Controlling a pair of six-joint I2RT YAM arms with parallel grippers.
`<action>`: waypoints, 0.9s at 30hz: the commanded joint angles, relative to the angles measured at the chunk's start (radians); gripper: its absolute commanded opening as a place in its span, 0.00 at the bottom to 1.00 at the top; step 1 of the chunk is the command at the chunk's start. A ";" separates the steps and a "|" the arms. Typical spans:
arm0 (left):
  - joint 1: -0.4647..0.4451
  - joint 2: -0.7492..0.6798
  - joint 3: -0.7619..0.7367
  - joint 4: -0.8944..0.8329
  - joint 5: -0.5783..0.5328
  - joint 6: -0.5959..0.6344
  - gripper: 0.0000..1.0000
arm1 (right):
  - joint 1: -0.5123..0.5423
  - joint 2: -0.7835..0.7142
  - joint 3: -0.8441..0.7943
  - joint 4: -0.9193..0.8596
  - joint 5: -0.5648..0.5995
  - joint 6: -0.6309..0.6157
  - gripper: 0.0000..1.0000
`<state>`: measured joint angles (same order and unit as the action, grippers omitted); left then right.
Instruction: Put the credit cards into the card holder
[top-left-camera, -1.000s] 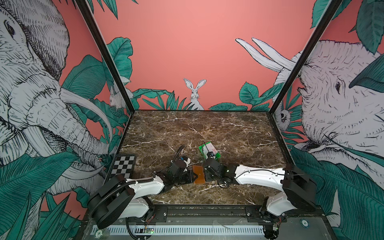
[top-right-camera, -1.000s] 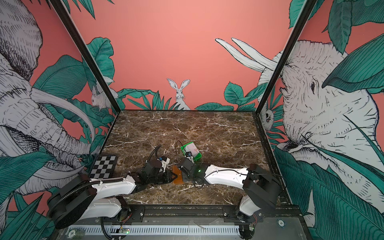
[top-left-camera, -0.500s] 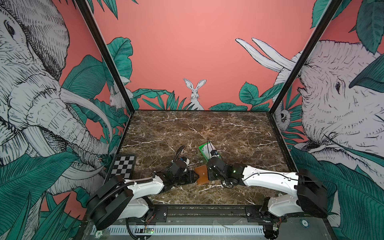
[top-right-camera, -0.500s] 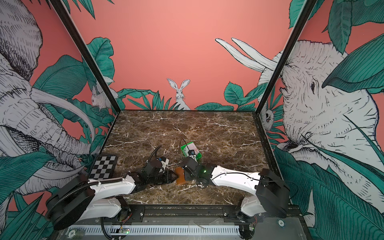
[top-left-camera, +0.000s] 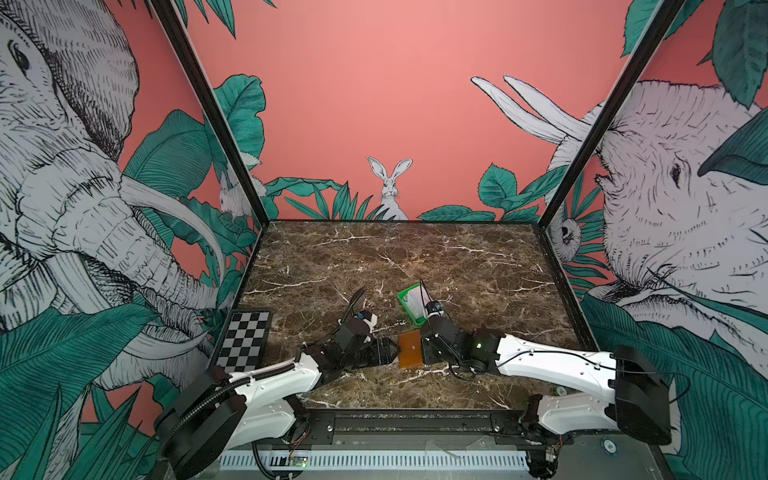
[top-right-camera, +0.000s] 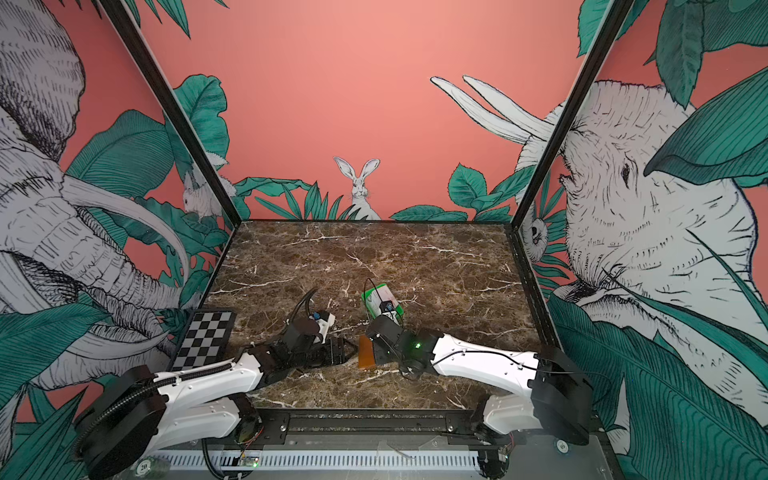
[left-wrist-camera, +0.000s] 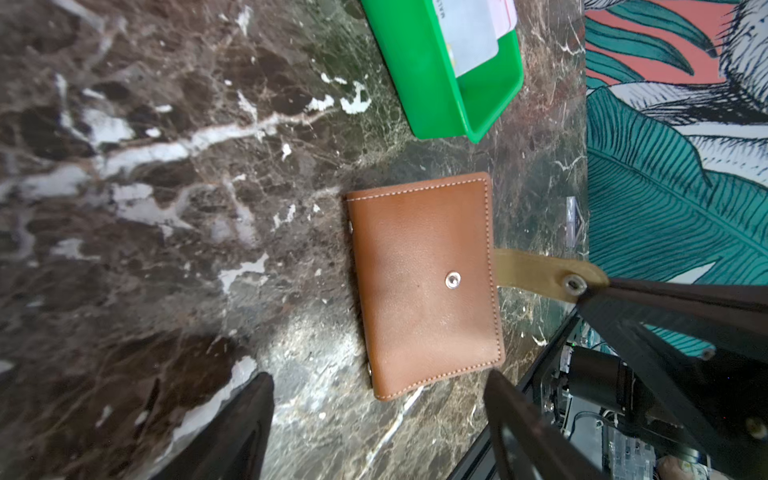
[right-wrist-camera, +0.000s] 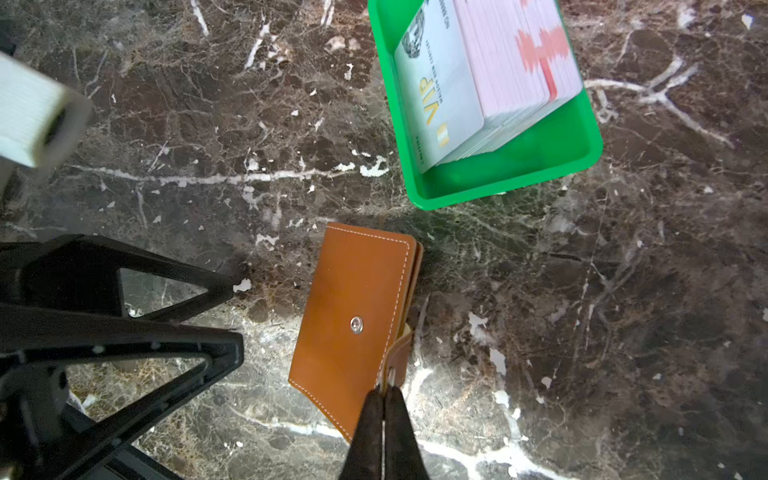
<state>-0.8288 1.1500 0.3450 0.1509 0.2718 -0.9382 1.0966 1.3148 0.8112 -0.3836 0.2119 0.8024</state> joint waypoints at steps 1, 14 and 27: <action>0.000 0.026 0.024 0.040 0.024 0.009 0.83 | 0.013 -0.024 0.016 -0.005 0.031 -0.015 0.00; 0.000 0.129 0.041 0.241 0.104 -0.029 0.88 | 0.038 -0.077 0.031 -0.003 0.050 -0.044 0.00; -0.006 0.163 0.049 0.296 0.141 -0.034 0.91 | 0.057 -0.100 0.045 0.006 0.058 -0.066 0.00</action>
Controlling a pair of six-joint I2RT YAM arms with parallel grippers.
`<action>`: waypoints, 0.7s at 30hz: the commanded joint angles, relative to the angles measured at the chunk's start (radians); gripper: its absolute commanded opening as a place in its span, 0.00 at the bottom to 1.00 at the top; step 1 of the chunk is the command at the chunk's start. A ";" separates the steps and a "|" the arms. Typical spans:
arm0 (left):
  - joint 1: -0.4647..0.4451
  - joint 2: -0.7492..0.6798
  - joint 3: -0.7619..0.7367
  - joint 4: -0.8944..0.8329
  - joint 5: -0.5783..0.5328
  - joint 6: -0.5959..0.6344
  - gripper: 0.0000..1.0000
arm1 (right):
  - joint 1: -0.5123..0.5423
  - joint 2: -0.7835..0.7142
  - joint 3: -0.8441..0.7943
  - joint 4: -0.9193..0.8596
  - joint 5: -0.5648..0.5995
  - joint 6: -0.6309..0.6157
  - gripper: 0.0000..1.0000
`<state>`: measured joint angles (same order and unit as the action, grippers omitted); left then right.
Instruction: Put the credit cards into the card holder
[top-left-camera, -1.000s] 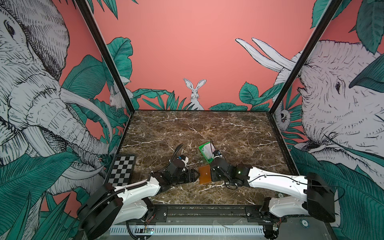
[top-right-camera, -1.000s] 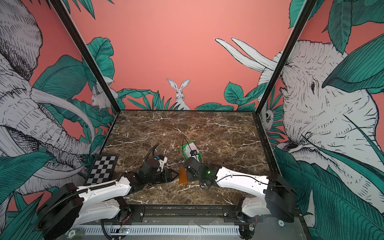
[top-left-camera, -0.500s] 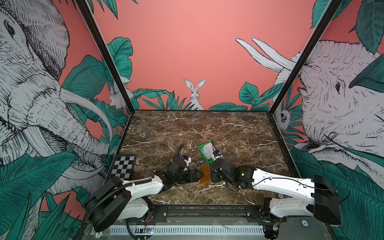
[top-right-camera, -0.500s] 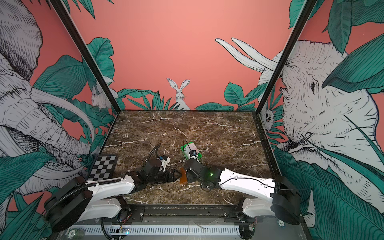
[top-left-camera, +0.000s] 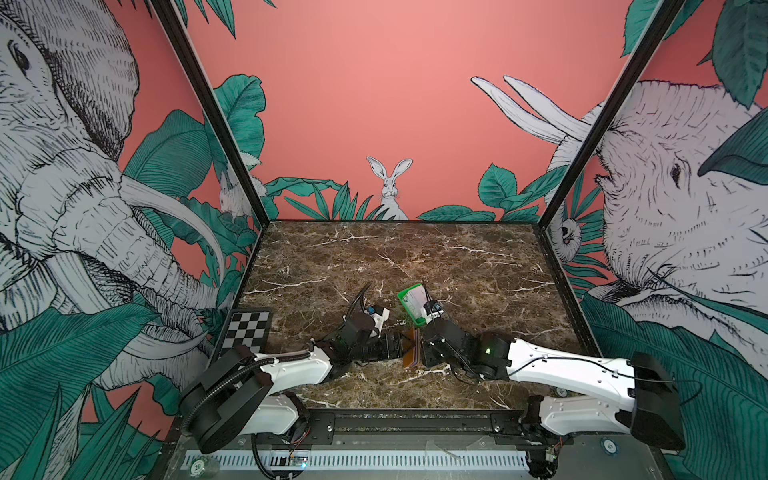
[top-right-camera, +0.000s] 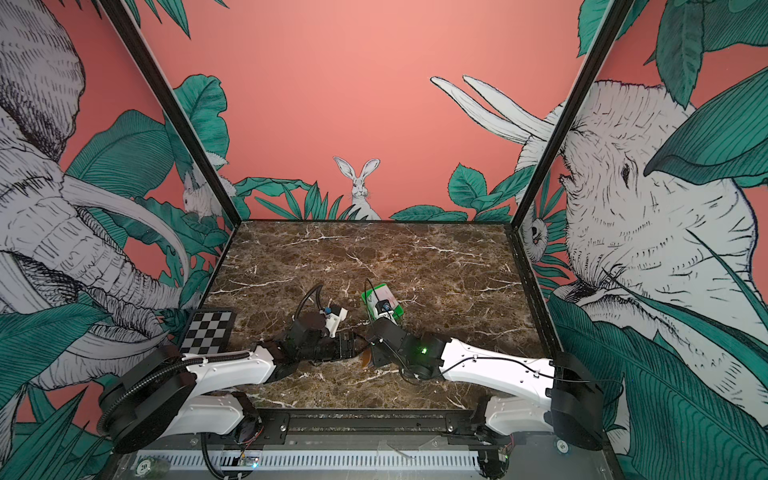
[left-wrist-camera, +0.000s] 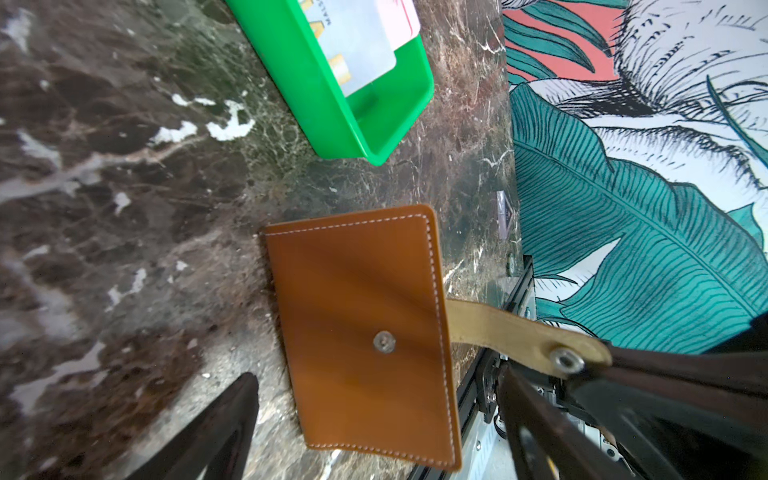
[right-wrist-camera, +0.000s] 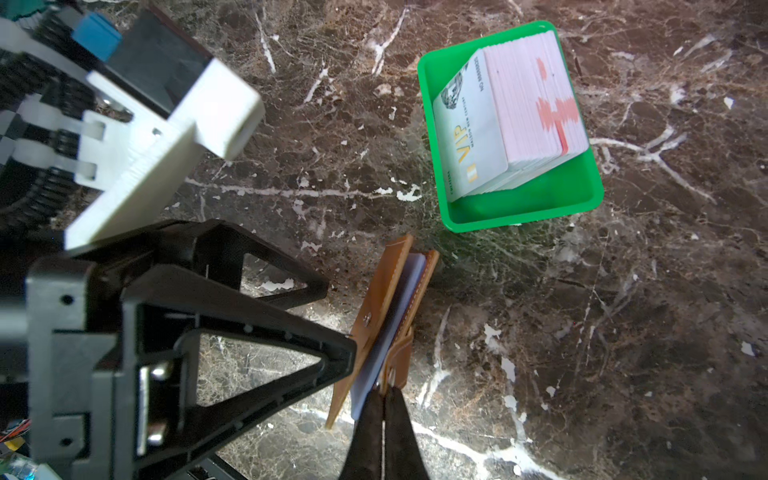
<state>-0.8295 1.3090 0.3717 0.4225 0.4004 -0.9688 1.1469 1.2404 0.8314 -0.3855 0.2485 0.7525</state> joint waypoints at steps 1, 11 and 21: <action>-0.006 0.006 0.023 0.021 0.012 -0.003 0.91 | 0.007 -0.025 0.026 0.008 0.023 -0.016 0.00; -0.007 -0.010 0.032 -0.108 -0.054 0.020 0.60 | 0.010 -0.009 0.021 -0.007 0.037 -0.010 0.00; -0.007 -0.058 0.005 -0.198 -0.125 0.027 0.26 | 0.008 0.002 -0.036 -0.048 0.084 0.032 0.13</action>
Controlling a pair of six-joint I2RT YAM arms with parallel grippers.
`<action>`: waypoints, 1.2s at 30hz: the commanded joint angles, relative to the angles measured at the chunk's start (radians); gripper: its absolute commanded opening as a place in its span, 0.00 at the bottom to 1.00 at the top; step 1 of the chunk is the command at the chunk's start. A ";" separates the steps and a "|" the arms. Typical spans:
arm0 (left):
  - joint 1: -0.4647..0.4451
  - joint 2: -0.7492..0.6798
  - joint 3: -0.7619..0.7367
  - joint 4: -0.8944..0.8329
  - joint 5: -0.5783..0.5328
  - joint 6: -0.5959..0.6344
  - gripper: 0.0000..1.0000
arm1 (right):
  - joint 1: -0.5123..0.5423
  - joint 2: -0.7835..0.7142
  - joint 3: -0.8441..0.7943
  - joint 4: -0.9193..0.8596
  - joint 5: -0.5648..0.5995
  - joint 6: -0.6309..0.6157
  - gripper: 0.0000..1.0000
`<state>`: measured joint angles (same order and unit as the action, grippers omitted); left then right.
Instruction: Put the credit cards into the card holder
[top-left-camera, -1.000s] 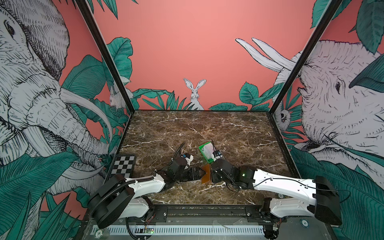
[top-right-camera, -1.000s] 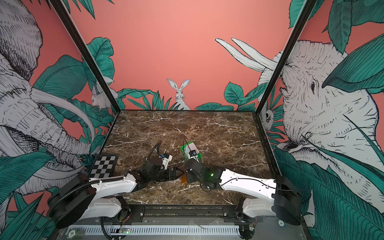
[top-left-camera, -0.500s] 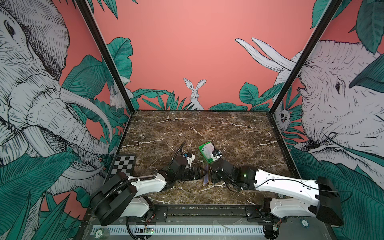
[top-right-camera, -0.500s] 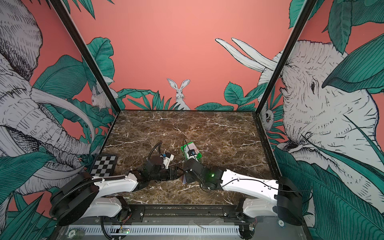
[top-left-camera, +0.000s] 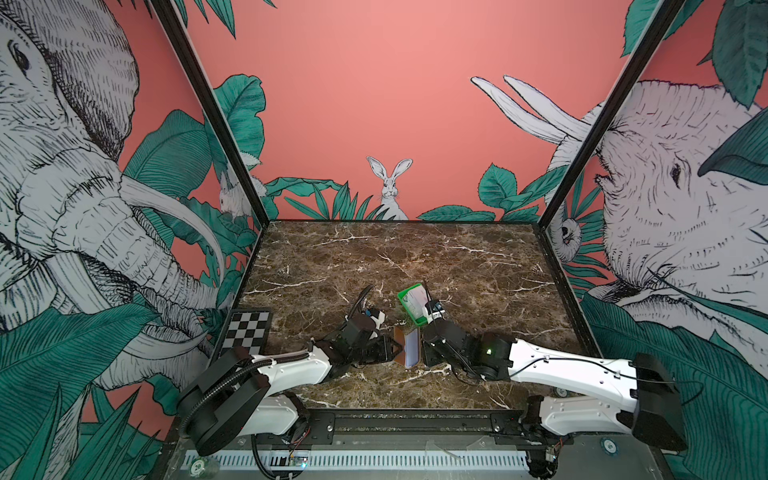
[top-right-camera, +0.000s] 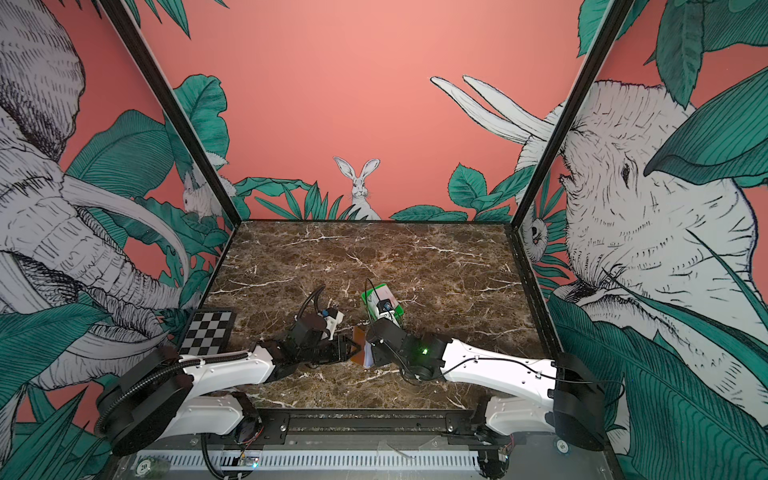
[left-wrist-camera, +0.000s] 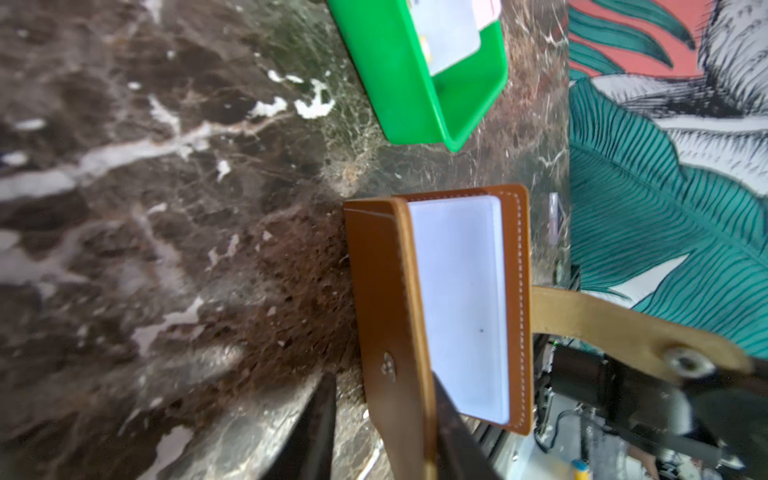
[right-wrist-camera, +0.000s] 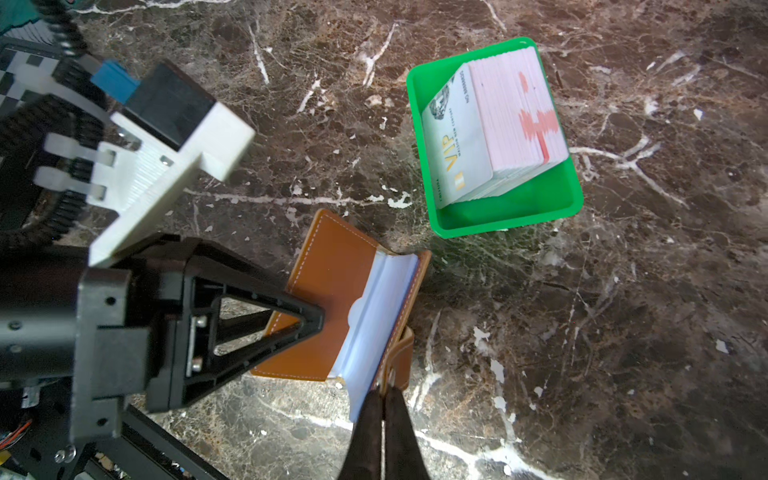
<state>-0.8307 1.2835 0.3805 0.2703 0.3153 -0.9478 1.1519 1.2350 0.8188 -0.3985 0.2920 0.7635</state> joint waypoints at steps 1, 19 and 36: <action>-0.005 -0.035 -0.006 -0.048 -0.042 0.006 0.25 | 0.003 0.009 -0.027 -0.043 0.045 0.026 0.15; -0.004 -0.080 -0.081 -0.049 -0.091 -0.014 0.30 | -0.001 -0.019 -0.020 -0.069 0.030 0.022 0.50; -0.005 -0.078 -0.068 -0.063 -0.084 0.003 0.21 | -0.011 -0.050 -0.005 -0.031 -0.030 -0.011 0.53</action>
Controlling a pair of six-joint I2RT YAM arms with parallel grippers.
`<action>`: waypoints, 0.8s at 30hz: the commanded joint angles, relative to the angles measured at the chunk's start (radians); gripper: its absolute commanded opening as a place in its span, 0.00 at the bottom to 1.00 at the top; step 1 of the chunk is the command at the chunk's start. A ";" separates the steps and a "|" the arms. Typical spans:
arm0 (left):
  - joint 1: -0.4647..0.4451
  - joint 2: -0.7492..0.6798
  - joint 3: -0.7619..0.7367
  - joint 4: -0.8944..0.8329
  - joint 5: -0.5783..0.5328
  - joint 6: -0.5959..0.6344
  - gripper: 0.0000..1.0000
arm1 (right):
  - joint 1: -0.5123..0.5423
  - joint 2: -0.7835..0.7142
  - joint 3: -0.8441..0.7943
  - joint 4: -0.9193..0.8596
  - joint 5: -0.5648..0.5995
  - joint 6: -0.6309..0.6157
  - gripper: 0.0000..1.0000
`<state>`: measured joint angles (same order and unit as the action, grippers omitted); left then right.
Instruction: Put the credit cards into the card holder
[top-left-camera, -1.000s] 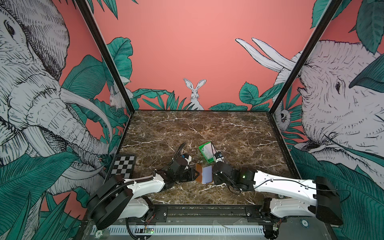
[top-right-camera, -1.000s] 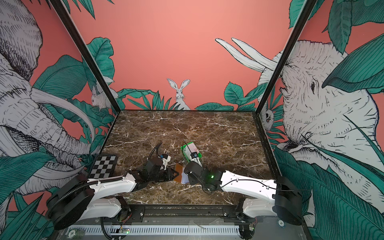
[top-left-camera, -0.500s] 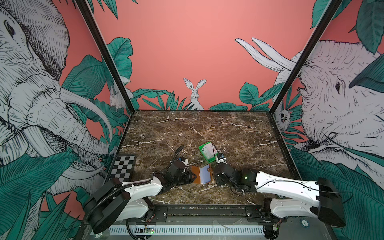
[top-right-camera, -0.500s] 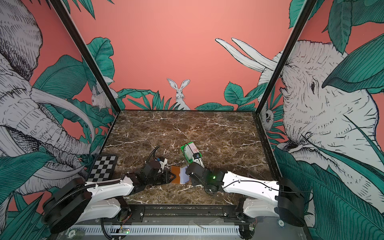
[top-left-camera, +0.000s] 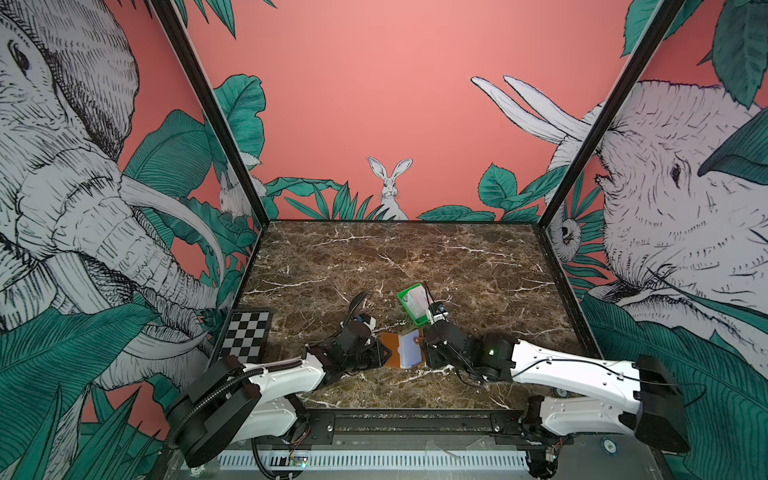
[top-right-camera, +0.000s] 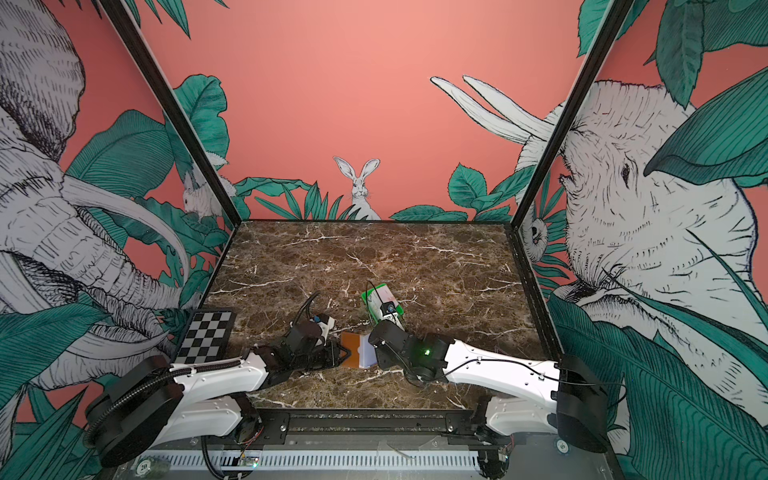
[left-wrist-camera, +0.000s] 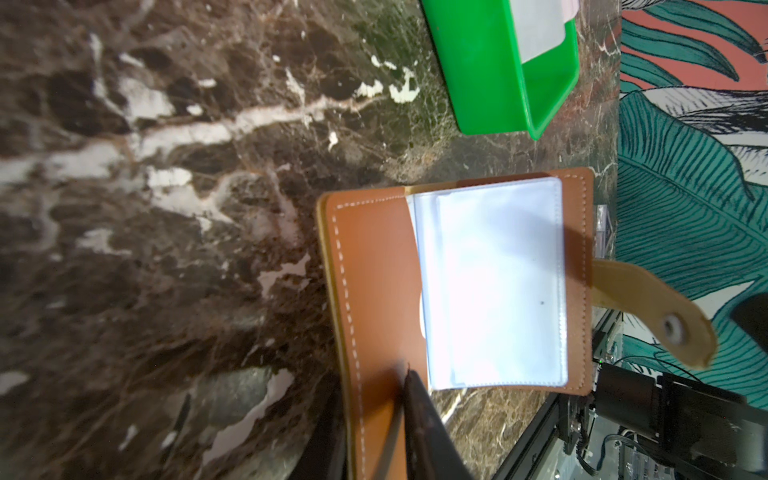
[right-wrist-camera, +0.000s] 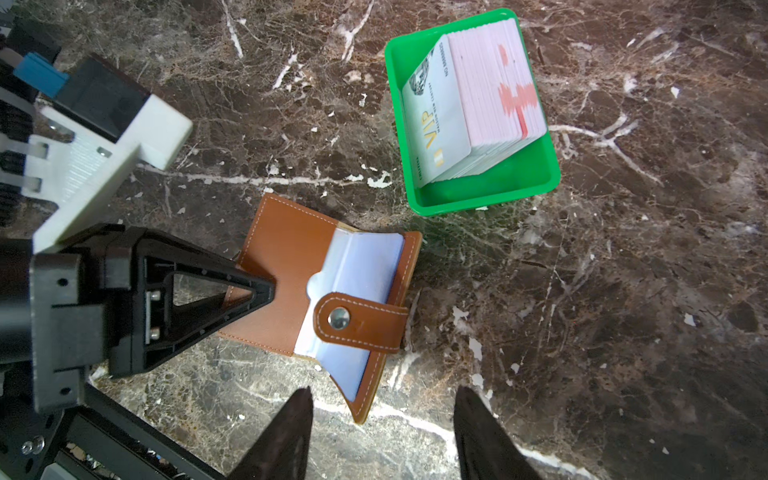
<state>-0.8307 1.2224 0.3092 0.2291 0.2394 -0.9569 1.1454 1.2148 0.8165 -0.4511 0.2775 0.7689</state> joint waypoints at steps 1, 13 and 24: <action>-0.004 -0.019 0.004 -0.024 -0.009 0.015 0.20 | -0.005 -0.040 -0.009 0.041 -0.035 -0.027 0.51; -0.004 -0.040 0.005 -0.015 0.037 0.050 0.01 | -0.005 0.052 0.010 0.153 -0.136 -0.053 0.42; -0.005 -0.046 -0.010 0.015 0.070 0.045 0.00 | -0.005 0.085 -0.003 0.142 -0.126 -0.034 0.40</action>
<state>-0.8307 1.1900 0.3096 0.2317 0.2844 -0.9195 1.1446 1.2858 0.8070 -0.3252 0.1452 0.7277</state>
